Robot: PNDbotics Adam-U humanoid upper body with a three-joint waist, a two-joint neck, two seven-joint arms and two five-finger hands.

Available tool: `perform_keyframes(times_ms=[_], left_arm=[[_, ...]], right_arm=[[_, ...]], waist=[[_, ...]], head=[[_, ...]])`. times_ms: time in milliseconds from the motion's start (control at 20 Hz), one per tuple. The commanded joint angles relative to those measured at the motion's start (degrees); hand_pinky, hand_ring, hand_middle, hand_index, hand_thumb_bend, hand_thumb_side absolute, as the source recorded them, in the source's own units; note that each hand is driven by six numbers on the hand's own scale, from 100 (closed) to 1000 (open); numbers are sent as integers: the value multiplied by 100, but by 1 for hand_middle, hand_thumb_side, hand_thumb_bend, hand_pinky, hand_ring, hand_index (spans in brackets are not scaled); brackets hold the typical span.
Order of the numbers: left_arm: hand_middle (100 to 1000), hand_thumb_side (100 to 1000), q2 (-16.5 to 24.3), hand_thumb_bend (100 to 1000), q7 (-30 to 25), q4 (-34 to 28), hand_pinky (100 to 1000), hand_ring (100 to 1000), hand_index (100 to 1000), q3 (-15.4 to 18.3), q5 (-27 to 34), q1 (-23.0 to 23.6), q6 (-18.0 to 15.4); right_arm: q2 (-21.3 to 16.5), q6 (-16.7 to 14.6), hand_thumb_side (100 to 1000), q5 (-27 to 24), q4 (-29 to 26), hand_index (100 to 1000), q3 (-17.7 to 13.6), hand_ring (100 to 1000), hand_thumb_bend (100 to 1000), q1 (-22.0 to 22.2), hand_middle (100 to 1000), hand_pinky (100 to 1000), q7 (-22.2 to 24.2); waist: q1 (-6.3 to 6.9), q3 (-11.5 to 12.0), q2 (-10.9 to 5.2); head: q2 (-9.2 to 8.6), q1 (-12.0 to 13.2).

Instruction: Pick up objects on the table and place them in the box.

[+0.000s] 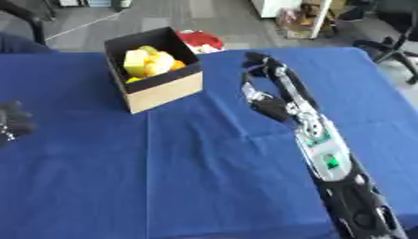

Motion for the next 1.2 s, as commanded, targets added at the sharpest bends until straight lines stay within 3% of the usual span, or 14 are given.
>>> perform_keyframes(times_ms=[50, 550, 1200], left_arm=[[659, 637, 61, 100, 74, -38, 782, 655, 812, 61, -126, 2, -31], [665, 634, 61, 100, 238, 58, 783, 660, 805, 63, -537, 134, -80], [671, 615, 59, 100, 400, 103, 787, 664, 816, 19, -594, 201, -120]], right_arm=[[97, -50, 424, -249, -367, 867, -193, 675, 100, 226, 700, 810, 34], [208, 12, 406, -276, -376, 844, -262, 632, 100, 864, 635, 793, -212], [239, 79, 405, -338, -405, 851, -217, 621, 100, 967, 623, 788, -326]], waist=[[-85, -26, 44], [-86, -62, 45], [-45, -123, 55]], head=[[23, 155], [23, 172], [23, 151]])
